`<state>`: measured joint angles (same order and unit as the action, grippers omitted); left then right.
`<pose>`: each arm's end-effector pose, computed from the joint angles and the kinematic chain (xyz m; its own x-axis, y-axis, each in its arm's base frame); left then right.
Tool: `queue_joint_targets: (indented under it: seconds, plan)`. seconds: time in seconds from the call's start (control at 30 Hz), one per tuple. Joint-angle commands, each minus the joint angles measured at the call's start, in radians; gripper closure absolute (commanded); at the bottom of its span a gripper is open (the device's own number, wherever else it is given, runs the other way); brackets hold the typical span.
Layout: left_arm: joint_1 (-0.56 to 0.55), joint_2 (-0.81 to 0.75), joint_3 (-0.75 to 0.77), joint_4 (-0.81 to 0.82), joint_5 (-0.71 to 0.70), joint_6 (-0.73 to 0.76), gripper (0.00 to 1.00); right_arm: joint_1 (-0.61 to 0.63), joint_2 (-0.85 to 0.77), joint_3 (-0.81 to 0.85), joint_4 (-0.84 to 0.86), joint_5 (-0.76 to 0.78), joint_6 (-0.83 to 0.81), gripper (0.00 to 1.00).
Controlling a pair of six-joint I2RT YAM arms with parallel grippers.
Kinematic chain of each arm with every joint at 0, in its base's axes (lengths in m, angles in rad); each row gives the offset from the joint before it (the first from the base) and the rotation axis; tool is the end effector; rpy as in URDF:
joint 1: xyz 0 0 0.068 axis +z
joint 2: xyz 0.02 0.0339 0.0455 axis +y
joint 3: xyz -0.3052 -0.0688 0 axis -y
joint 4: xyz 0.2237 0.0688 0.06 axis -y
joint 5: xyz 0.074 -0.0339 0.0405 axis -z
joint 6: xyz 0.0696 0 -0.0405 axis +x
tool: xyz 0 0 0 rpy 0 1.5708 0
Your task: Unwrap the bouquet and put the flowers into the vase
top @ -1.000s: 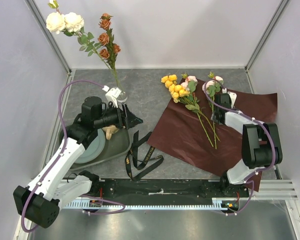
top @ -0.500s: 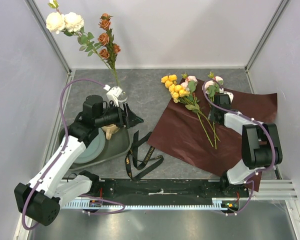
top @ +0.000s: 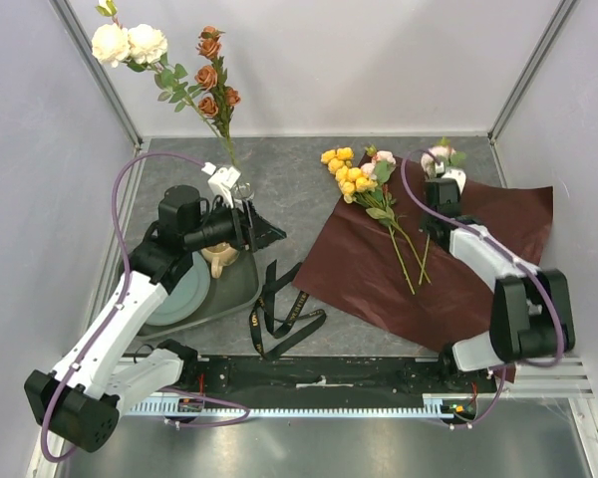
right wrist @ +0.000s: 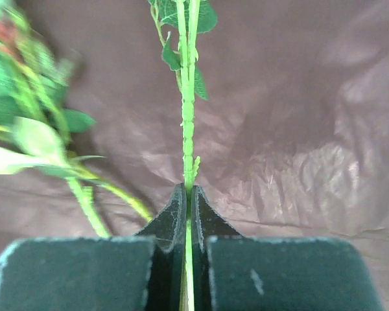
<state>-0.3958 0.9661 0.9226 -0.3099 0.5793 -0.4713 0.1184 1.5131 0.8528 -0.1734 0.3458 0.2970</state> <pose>0.1668 -0.1110 0.3690 -0.6462 -0.1418 -0.7499 0.5647 0.5721 -0.5948 0.3103 0.0131 0.2251 -0.6694 0.1976 -0.7162 0.3252 0.9446 -0.0433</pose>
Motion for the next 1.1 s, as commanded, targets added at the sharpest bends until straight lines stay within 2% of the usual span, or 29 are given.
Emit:
queue_joint_targets:
  seconds: [0.0, 0.1, 0.13, 0.23, 0.27, 0.37, 0.4, 0.5, 0.63, 0.7, 0.8, 0.97, 1.07]
  plan:
    - [-0.017, 0.026, 0.064, 0.018, 0.033, -0.046, 0.28, 0.087, -0.227, 0.135, 0.006, 0.111, -0.051, 1.0]
    - [-0.021, 0.04, 0.059, 0.055, 0.048, -0.085, 0.28, 0.156, -0.324, 0.153, -0.005, 0.056, -0.091, 1.0]
    - [-0.023, 0.046, 0.053, 0.075, 0.056, -0.116, 0.28, 0.167, -0.371, 0.147, 0.0, -0.067, -0.099, 1.0]
    - [-0.026, 0.065, 0.035, 0.169, 0.102, -0.194, 0.28, 0.187, -0.47, 0.072, 0.076, -0.307, -0.075, 1.0]
    - [-0.029, 0.075, 0.03, 0.193, 0.114, -0.216, 0.28, 0.19, -0.493, 0.046, 0.107, -0.465, -0.059, 1.0]
    - [-0.055, 0.094, 0.022, 0.294, 0.134, -0.28, 0.29, 0.251, -0.571, -0.064, 0.295, -0.704, 0.031, 1.0]
    - [-0.066, 0.098, 0.022, 0.328, 0.123, -0.292, 0.3, 0.268, -0.591, -0.119, 0.334, -0.737, 0.089, 1.0]
    - [-0.127, 0.12, 0.027, 0.392, 0.074, -0.345, 0.35, 0.329, -0.657, -0.207, 0.462, -0.813, 0.2, 1.0]
    - [-0.207, 0.164, 0.042, 0.449, 0.002, -0.391, 0.35, 0.398, -0.694, -0.245, 0.505, -0.829, 0.24, 1.0]
    - [-0.235, 0.184, 0.053, 0.453, -0.041, -0.4, 0.27, 0.425, -0.72, -0.253, 0.499, -0.821, 0.232, 1.0]
    - [-0.253, 0.207, 0.079, 0.448, -0.087, -0.417, 0.25, 0.435, -0.749, -0.247, 0.465, -0.817, 0.209, 1.0]
    - [-0.281, 0.217, 0.099, 0.456, -0.168, -0.425, 0.39, 0.437, -0.778, -0.23, 0.381, -0.818, 0.14, 1.0]
    - [-0.282, 0.229, 0.122, 0.466, -0.194, -0.428, 0.4, 0.437, -0.794, -0.219, 0.339, -0.82, 0.114, 1.0]
